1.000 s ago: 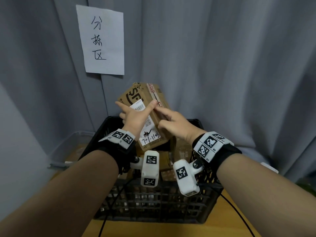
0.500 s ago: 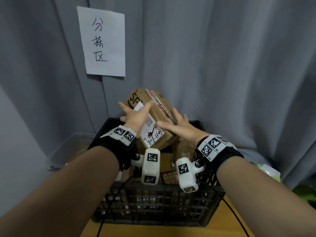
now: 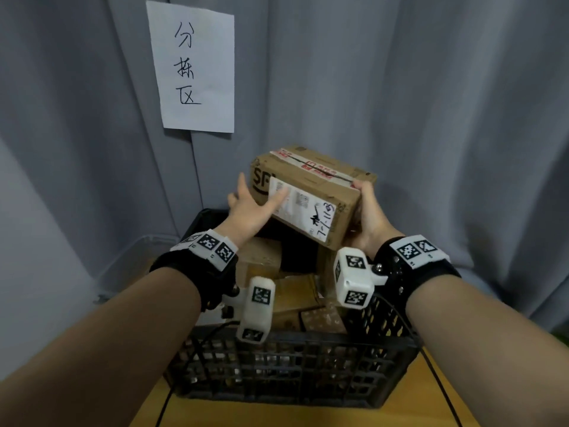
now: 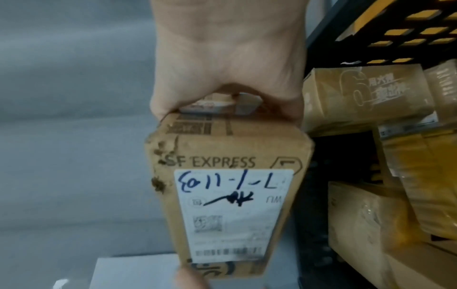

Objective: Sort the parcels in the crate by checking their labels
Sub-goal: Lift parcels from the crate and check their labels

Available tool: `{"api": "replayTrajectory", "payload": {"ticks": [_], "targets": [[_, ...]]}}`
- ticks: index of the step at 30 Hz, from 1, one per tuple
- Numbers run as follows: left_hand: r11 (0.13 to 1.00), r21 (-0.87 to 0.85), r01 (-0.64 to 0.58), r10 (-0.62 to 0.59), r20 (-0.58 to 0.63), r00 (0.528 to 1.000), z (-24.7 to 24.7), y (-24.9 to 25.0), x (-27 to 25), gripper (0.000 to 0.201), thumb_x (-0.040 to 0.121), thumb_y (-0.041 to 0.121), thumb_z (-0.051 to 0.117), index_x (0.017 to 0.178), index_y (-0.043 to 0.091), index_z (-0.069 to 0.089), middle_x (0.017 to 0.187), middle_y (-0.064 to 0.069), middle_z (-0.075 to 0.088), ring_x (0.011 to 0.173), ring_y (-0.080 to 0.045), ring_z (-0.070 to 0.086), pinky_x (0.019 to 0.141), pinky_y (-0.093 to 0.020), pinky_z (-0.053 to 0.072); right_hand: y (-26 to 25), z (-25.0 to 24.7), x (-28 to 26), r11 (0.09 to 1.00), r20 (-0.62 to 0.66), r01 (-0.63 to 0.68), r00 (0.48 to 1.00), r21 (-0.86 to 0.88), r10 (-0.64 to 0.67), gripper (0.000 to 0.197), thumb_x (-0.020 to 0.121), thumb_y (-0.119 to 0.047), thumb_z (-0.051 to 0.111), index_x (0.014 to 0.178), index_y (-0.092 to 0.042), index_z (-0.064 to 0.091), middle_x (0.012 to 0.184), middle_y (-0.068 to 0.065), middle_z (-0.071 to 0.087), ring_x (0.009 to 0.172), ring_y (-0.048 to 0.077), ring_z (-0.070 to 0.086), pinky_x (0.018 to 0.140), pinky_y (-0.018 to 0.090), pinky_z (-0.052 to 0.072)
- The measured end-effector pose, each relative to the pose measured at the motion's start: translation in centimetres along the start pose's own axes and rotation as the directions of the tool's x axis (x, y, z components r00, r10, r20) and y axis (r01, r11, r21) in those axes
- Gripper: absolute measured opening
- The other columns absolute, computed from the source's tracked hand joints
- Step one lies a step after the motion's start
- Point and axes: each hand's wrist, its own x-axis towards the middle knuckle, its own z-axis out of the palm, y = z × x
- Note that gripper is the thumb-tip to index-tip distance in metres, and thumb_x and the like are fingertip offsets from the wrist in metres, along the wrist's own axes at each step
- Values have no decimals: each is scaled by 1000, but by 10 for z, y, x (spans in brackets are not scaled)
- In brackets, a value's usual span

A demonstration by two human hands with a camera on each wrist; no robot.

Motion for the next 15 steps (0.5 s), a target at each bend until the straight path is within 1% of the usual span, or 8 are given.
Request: {"api": "replayTrajectory", "payload": {"ticks": [1,2,4,5,6,9,12,15], "targets": [[971,198,-131,133,5,991,-3,-2,0,116,70,66,66,150,32,-10,160,-8,-8,147,-31,4,116,-49,13,-5,-3,-2,1000,8,-13,1000,-3,13,59,76,-65,54,114,-22,66,98,12,76,91,30,70,72,43,56],[886,381,-263,265,49,963,-5,-4,2,121,66,63,71,149,34,-12,160,-7,-13,147,-31,-3,117,-49,7,-10,-7,-2,1000,8,-17,1000,-22,17,56,79,-65,51,104,-19,70,88,12,76,86,30,69,72,41,56],[599,665,-446,442,190,877,-8,-6,6,130,61,63,75,148,34,-17,159,-7,-20,147,-30,-14,118,-48,-4,-18,-14,-1,997,-10,-25,1000,-74,25,50,83,-63,49,82,-16,68,69,9,74,73,27,67,65,37,53],[466,735,-492,493,246,835,-8,-8,10,132,61,63,75,148,32,-19,159,-8,-20,146,-29,-16,118,-47,-8,-21,-17,0,995,-28,-29,999,-100,26,48,83,-61,50,74,-16,65,63,7,72,66,25,67,61,35,53],[384,767,-515,528,275,803,-9,-8,13,132,61,63,75,148,30,-19,159,-9,-18,146,-29,-16,117,-46,-10,-23,-18,0,992,-39,-34,999,-121,30,48,83,-61,51,69,-17,62,60,6,70,59,24,67,58,33,53],[312,782,-540,580,294,760,-9,-3,17,128,62,60,75,151,24,-9,160,-11,0,148,-30,-7,116,-47,-10,-26,-22,1,991,-51,-66,997,-119,60,48,81,-62,54,69,-16,61,58,5,70,50,23,69,59,34,55],[257,777,-574,606,334,722,-8,1,16,118,63,60,74,151,18,9,152,-13,24,146,-32,8,115,-48,-10,-27,-28,3,991,-43,-86,996,-100,82,49,80,-63,56,74,-15,63,66,8,73,69,28,69,68,40,55],[226,774,-592,579,381,720,-6,3,14,115,62,62,73,149,14,15,144,-13,31,143,-32,16,118,-50,-1,-26,-33,3,985,-47,-95,995,-142,89,53,82,-66,52,78,-14,65,69,10,74,76,29,68,70,41,54]]}}
